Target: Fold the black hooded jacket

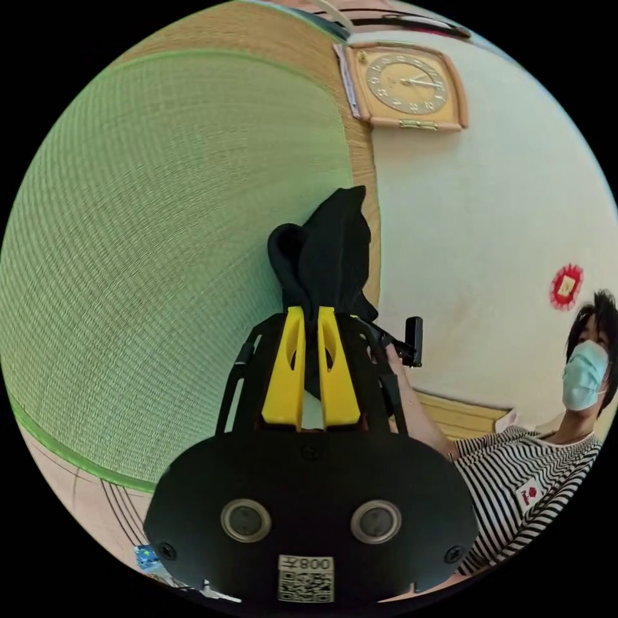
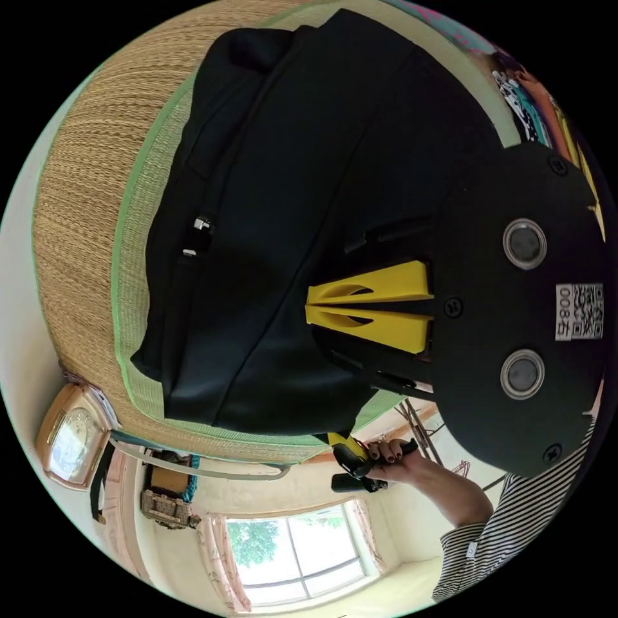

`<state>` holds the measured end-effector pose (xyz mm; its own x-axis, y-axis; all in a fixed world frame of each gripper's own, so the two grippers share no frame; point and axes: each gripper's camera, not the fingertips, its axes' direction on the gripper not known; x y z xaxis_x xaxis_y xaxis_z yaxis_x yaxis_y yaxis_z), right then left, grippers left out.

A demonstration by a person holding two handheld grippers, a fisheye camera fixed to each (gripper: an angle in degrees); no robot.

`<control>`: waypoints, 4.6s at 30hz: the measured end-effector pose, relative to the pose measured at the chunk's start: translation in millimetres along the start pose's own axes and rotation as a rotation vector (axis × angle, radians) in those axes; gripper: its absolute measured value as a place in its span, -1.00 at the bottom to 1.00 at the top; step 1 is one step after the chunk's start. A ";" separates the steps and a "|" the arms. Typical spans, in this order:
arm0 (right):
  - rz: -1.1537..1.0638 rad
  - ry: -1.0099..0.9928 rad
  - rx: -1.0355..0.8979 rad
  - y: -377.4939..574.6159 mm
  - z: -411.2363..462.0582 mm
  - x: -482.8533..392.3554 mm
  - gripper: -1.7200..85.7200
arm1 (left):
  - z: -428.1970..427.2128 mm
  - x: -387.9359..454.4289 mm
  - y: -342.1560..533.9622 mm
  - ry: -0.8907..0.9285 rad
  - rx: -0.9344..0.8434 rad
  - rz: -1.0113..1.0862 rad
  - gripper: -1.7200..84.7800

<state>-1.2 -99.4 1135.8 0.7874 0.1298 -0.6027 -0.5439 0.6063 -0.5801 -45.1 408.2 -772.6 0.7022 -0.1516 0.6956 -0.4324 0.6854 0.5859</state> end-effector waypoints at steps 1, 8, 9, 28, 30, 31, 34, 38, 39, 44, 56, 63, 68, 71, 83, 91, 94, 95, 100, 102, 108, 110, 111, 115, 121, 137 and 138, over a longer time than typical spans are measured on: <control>-0.008 -0.031 0.029 2.3 -8.6 -5.1 -0.92 | 3.9 20.7 4.5 -0.031 -0.024 0.084 -0.87; -0.128 -0.184 0.136 -8.4 -47.9 -50.6 -0.74 | 51.3 119.9 45.8 -0.228 -0.173 0.457 -0.88; -0.159 -0.163 0.110 -16.4 -45.7 -59.9 -0.73 | 56.4 127.2 50.7 -0.241 -0.184 0.481 -0.88; -0.279 0.068 -0.175 10.4 -24.4 -46.8 -0.85 | 205.6 286.1 193.1 -0.557 -0.394 1.044 -0.89; -0.275 0.009 -0.112 27.9 -46.3 -30.5 -0.87 | 215.2 302.8 204.9 -0.546 -0.399 1.104 -0.88; -0.267 -0.033 -0.069 41.0 -62.5 -16.9 -0.88 | 222.8 314.5 212.6 -0.527 -0.406 1.143 -0.88; -0.245 -0.112 0.051 79.8 -104.0 23.7 -0.90 | 247.7 344.1 233.9 -0.479 -0.436 1.257 -0.88; -0.169 -0.151 0.164 131.0 -143.6 83.4 -0.92 | 296.2 374.3 257.9 -0.375 -0.526 1.379 -0.88; -0.134 -0.151 0.185 147.0 -151.7 105.0 -0.93 | 304.5 376.9 259.8 -0.356 -0.544 1.385 -0.88; 0.013 -0.174 0.247 199.4 -162.5 195.6 -0.95 | 387.2 384.2 268.9 -0.286 -0.697 1.372 -0.88; 0.141 -0.220 0.236 286.7 -140.2 359.4 -0.95 | 523.5 357.1 249.7 -0.195 -0.982 1.095 -0.83; 0.171 -0.375 0.254 328.1 -120.9 436.7 -0.90 | 507.8 348.0 214.2 -0.072 -0.826 0.928 -0.87; 0.180 -0.480 0.283 361.2 -122.1 475.4 -0.85 | 542.6 314.3 190.9 -0.267 -0.843 0.874 -0.94; 0.215 -0.437 0.329 393.9 -134.0 491.2 -0.82 | 554.3 308.9 184.2 -0.302 -0.834 0.888 -0.95; 0.300 -0.266 0.266 501.4 -111.9 503.2 -0.65 | 497.8 292.0 129.6 -0.198 -0.671 0.766 -0.84; 0.351 -0.378 0.440 579.3 -127.1 542.3 -0.64 | 448.5 179.1 58.7 -0.139 -0.567 0.266 -0.58; 0.349 -0.413 0.496 605.8 -131.1 550.8 -0.62 | 460.9 147.5 50.0 -0.051 -0.626 0.172 -0.52; 0.341 -0.415 0.493 608.9 -130.7 550.8 -0.61 | 466.5 138.1 48.2 -0.005 -0.648 0.137 -0.50; 0.304 -0.369 0.393 626.8 -108.6 554.4 -0.55 | 473.1 116.8 38.9 0.019 -0.682 0.115 -0.45; 0.312 -0.377 0.384 635.3 -98.7 563.2 -0.55 | 470.2 110.8 35.4 0.028 -0.689 0.118 -0.45; 0.321 -0.552 0.371 662.7 -62.0 602.6 -0.56 | 465.6 89.9 26.9 0.095 -0.720 0.113 -0.48; 0.311 -0.644 0.369 671.1 -50.4 614.5 -0.61 | 464.8 83.5 24.5 0.102 -0.738 0.119 -0.51; 0.315 -0.709 0.378 678.8 -45.5 623.8 -0.65 | 464.8 81.6 24.3 0.110 -0.746 0.111 -0.52; 0.289 -0.843 0.370 702.8 -41.9 638.7 -0.77 | 459.4 75.7 27.2 0.160 -0.756 0.082 -0.61; 0.294 -0.854 0.430 752.3 -76.1 629.1 -0.93 | 434.1 102.7 40.9 0.221 -0.703 0.126 -0.69; 0.276 -0.809 0.422 942.0 -166.6 509.0 -0.94 | 317.4 172.1 154.5 0.263 -0.777 0.156 -0.74; 0.285 -0.805 0.427 958.9 -172.0 497.0 -0.94 | 313.8 173.7 159.0 0.265 -0.788 0.156 -0.74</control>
<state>-181.3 411.6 185.8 0.6914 0.7214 -0.0404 -0.7198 0.6829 -0.1243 -169.3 267.3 -428.2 0.8191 0.0907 0.5665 -0.0835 0.9958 -0.0388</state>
